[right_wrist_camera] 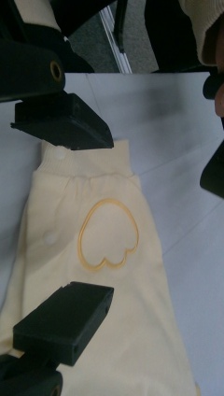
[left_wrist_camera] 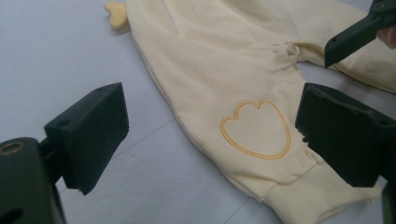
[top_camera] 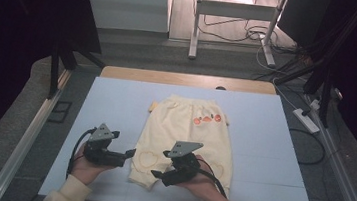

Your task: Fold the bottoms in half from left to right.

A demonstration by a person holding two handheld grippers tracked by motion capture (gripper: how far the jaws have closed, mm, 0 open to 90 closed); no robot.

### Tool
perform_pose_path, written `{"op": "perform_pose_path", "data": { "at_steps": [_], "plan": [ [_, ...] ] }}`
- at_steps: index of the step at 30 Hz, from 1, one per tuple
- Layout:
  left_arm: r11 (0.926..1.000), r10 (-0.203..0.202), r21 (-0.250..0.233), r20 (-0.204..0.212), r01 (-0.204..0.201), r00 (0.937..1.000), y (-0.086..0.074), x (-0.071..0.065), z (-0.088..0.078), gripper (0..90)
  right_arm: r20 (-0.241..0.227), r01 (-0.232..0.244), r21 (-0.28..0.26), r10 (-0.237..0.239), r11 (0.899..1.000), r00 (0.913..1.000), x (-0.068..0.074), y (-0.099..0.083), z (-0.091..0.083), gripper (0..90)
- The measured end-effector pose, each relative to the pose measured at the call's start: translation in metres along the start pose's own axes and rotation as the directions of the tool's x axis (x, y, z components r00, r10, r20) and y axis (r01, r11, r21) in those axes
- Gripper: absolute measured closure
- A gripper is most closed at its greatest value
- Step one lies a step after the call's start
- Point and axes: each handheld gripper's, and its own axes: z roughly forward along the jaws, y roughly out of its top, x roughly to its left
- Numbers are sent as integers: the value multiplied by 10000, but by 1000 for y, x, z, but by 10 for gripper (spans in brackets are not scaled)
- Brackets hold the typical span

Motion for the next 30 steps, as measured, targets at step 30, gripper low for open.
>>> {"op": "perform_pose_path", "data": {
  "at_steps": [30],
  "plan": [
    [9998, -217, -41, -115, 216, 9997, -1, 4, 0, 94, -745, 1116, 845, -1054, 9902, 9916, 35, 12, 60, 316]
  ]
}}
